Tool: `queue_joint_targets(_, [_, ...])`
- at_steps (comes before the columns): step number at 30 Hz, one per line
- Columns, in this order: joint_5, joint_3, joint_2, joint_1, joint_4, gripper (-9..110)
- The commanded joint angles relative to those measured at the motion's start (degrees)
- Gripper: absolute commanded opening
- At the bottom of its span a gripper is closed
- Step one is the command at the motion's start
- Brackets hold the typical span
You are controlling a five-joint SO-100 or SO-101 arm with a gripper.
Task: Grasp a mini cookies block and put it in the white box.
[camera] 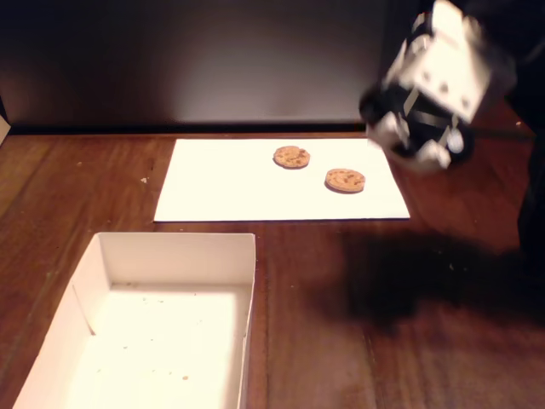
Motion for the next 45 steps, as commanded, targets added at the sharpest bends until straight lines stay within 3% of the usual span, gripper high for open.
queue_joint_targets(1, [2.5,-16.6,-6.8,3.4,2.6,6])
queue_joint_targets(11, [7.3,-33.7,-30.1,14.1,10.3,7])
queue_joint_targets(20, [11.3,-39.2,-44.4,14.8,17.0,9])
queue_joint_targets(33, [9.2,-37.6,-53.3,15.5,10.1,16])
queue_joint_targets(45, [6.9,-34.5,-63.7,16.7,4.7,32])
